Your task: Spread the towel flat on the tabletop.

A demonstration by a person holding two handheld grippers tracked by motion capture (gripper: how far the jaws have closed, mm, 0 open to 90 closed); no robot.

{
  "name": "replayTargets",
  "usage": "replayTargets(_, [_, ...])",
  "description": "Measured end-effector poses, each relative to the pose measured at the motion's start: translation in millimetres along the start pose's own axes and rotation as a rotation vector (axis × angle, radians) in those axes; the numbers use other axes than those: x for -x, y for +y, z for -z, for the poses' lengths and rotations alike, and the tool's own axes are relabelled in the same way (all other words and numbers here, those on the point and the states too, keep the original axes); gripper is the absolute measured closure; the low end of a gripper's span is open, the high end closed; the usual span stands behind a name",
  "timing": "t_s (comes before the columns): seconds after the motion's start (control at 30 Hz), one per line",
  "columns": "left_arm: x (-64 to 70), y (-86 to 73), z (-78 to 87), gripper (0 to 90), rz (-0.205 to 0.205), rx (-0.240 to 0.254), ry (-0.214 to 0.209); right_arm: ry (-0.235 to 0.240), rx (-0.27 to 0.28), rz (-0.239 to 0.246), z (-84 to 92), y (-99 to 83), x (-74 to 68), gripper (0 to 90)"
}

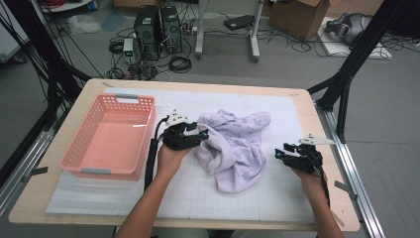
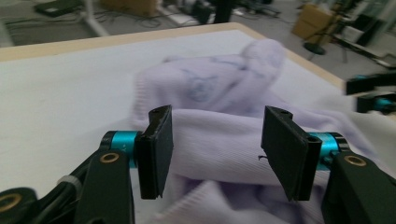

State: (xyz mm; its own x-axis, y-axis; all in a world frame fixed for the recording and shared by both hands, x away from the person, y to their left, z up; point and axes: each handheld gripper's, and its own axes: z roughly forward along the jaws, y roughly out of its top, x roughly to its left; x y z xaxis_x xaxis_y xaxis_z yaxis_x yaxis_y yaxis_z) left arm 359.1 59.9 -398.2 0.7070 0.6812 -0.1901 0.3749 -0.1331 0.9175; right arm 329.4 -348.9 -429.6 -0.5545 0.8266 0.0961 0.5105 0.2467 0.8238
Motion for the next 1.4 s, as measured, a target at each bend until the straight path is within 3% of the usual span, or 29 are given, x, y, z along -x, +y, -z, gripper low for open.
replayTargets(0.03, [6.0,-1.4,0.7,48.4,-0.025,0.004,-0.019,0.037,-0.01,0.019,-4.5,1.6,-7.3,49.2])
replayTargets(0.1, [16.0,-3.4,-0.9,48.8,-0.056,-0.017,-0.048,0.051,-0.019,0.038,-8.5,3.5,-13.8,49.2])
replayTargets(0.37, [51.2,-18.0,-17.6,42.1,-0.106,-0.09,-0.194,0.052,-0.029,0.062,-9.0,5.1,-23.8,48.3])
replayTargets(0.43, [60.5,-23.9,-25.3,34.6,-0.132,-0.139,-0.181,0.052,-0.035,0.044,-8.0,2.2,-22.3,47.0])
replayTargets(0.53, [70.3,-30.7,-38.0,35.8,-0.208,-0.205,-0.118,0.067,-0.043,0.021,-9.1,-0.7,-21.6,46.6])
replayTargets(0.63, [72.7,-32.9,-46.0,51.0,-0.236,-0.221,-0.078,0.084,-0.074,-0.003,-12.2,-4.2,-25.2,45.7])
replayTargets(0.73, [66.2,-32.6,-47.0,67.1,-0.217,-0.212,-0.083,0.099,-0.089,0.005,-13.7,-5.5,-31.5,45.9])
replayTargets(0.8, [59.8,-30.8,-44.3,72.2,-0.176,-0.189,-0.103,0.112,-0.084,0.006,-14.5,-5.2,-34.8,45.3])
replayTargets(0.9, [51.4,-27.4,-38.9,73.3,-0.109,-0.117,-0.121,0.135,-0.095,0.015,-18.0,-4.6,-41.6,43.8])
replayTargets(0.97, [46.5,-24.3,-34.5,73.4,-0.088,-0.088,-0.124,0.162,-0.099,0.017,-22.1,-3.3,-47.2,42.0])
replayTargets(1.1, [35.9,-18.2,-26.0,73.5,-0.059,-0.036,-0.126,0.145,-0.148,0.07,-36.2,-2.0,-62.1,40.8])
replayTargets(1.13, [32.7,-16.3,-23.2,73.8,-0.054,-0.025,-0.119,0.111,-0.165,0.104,-39.9,-0.9,-67.4,46.6])
replayTargets(1.17, [29.0,-14.3,-20.6,73.8,-0.047,-0.02,-0.116,0.111,-0.165,0.104,-39.9,-0.9,-67.4,46.6])
replayTargets(1.2, [25.4,-12.6,-18.1,74.1,-0.044,-0.016,-0.109,0.12,-0.172,0.104,-40.0,0.7,-67.9,56.0])
replayTargets(1.23, [22.9,-11.6,-15.5,74.5,-0.04,-0.003,-0.09,0.129,-0.172,0.106,-39.2,1.6,-68.5,73.3])
replayTargets(1.27, [19.3,-10.3,-12.5,74.8,-0.033,0.01,-0.077,0.125,-0.18,0.141,-38.4,1.9,-69.4,79.0])
replayTargets(1.33, [10.8,-8.5,-6.5,75.2,-0.012,0.031,-0.058,0.129,-0.18,0.149,-37.4,2.6,-67.8,80.7])
replayTargets(1.4, [4.3,-6.8,-4.3,75.9,-0.011,0.019,-0.039,0.107,-0.136,0.125,-31.5,7.2,-61.5,81.0])
